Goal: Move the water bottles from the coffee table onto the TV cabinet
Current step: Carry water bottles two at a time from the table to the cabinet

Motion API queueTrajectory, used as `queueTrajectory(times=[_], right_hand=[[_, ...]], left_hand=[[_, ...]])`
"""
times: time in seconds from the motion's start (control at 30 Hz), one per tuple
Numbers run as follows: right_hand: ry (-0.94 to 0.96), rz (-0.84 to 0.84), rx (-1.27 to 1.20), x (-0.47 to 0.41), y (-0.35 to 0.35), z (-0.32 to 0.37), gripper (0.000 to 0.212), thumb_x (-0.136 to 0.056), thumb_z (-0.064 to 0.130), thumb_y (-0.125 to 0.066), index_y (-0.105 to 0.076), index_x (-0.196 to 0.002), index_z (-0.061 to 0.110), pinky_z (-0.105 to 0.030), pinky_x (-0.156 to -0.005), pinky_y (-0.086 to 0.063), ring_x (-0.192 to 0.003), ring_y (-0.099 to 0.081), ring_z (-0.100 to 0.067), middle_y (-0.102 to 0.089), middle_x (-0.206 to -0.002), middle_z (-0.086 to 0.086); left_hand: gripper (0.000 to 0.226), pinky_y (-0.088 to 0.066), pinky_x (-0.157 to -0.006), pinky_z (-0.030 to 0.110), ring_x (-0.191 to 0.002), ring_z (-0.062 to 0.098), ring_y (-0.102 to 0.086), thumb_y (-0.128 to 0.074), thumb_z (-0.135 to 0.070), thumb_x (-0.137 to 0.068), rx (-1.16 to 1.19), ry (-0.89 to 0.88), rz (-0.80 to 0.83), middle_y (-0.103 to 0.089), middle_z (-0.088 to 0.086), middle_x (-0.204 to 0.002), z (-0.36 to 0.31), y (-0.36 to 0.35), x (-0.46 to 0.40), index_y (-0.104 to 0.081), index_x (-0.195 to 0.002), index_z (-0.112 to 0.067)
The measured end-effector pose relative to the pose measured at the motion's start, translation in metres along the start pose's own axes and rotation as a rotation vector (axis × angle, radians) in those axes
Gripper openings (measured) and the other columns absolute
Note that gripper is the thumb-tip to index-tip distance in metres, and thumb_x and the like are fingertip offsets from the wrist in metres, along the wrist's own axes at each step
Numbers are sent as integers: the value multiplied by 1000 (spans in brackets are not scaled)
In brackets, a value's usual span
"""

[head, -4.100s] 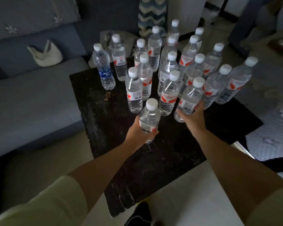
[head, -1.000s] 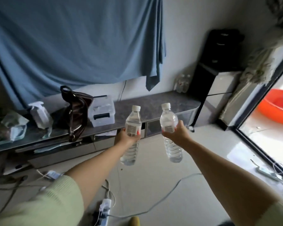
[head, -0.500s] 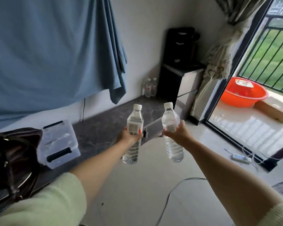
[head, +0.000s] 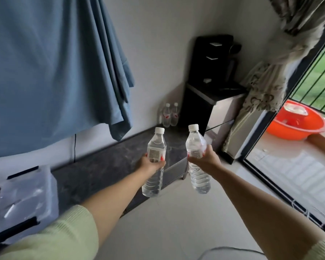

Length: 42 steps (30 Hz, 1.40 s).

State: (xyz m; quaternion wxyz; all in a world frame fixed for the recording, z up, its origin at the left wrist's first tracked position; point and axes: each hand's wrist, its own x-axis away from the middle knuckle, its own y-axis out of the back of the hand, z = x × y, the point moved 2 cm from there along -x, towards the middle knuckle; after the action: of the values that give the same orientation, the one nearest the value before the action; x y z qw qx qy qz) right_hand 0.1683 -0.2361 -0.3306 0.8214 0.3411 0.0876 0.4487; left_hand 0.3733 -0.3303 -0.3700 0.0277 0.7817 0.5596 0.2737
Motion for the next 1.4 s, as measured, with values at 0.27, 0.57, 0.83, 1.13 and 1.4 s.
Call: queueTrajectory(times=[0.27, 0.57, 0.83, 1.13, 1.4], right_hand=[[-23, 24, -22, -119, 18, 8, 67, -71, 35, -81, -42, -120, 10, -42, -85, -53, -97, -61, -27, -58, -108, -8], [-41, 58, 19, -261, -14, 28, 63, -72, 33, -81, -43, -116, 10, -33, -73, -46, -91, -59, -23, -59, -108, -9], [-82, 16, -52, -397, -50, 58, 66, -67, 31, -82, -45, -120, 17, -36, -80, -51, -95, -61, -21, -61, -109, -1], [-232, 18, -140, -519, -113, 11, 69, -67, 35, -81, -44, -125, 23, -44, -88, -53, -99, -63, -24, -63, -109, 0], [-237, 24, -230, -624, -194, -48, 73, -73, 25, -82, -41, -134, 26, -27, -85, -40, -105, -56, -18, -59, -118, 0]], left_hand=[[50, -48, -82, 32, -99, 25, -63, -79, -35, -74, -54, -2, 5, -67, 4, -107, -62, -32, -90, -56, -115, -17], [55, -50, -94, 41, -96, 22, -64, -83, -35, -67, -32, -10, 39, -68, 3, -106, -95, -38, -236, -55, -112, -20], [60, -50, -86, 35, -98, 22, -62, -82, -36, -70, -71, -23, 38, -65, -1, -107, -140, -32, -372, -50, -118, -21], [63, -48, -87, 33, -101, 16, -63, -84, -29, -70, 46, 63, 15, -66, -7, -108, -107, -75, -491, -51, -124, -26], [63, -44, -85, 27, -103, 15, -62, -85, -18, -71, 124, 71, -129, -65, -7, -106, -68, -130, -618, -52, -125, -21]])
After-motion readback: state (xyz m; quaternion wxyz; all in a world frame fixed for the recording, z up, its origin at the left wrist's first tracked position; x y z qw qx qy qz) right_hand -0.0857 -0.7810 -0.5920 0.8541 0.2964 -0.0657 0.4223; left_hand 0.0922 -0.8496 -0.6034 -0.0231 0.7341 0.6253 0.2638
